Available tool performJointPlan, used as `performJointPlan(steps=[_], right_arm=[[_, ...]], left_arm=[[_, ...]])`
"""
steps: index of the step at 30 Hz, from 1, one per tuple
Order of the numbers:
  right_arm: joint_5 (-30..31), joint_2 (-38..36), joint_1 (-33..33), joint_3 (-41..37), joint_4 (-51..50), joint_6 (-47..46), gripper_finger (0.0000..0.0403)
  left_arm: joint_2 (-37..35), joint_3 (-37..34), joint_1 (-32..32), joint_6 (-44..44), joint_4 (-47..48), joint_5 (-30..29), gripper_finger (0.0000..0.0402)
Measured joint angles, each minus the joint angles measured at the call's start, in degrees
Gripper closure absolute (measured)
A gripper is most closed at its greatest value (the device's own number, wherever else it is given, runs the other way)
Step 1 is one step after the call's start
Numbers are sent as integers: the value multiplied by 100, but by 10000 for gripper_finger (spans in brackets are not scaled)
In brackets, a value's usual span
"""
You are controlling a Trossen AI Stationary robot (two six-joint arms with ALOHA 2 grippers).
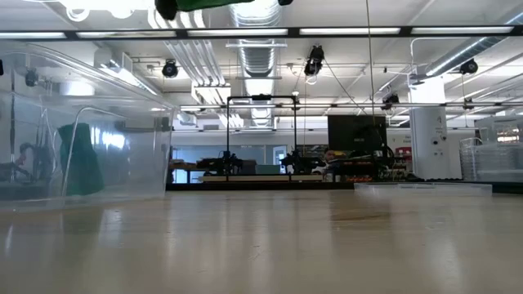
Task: Roll bandage
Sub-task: Roll the dark green bandage
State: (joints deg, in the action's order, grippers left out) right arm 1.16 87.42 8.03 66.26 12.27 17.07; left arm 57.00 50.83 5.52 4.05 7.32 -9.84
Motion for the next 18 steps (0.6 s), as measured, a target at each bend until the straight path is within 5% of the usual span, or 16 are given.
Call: performJointPlan(steps=[6,11,18], right_arm=[[23,0,-4,0,-13,5,394],[55,0,-18,0,-46,1,394],[492,-15,-54,0,-46,-154,394]], left_arm=[[-196,783,8,402,838,-258,146],[-150,985,129,350,836,627,153],[245,935,385,444,869,753,140]])
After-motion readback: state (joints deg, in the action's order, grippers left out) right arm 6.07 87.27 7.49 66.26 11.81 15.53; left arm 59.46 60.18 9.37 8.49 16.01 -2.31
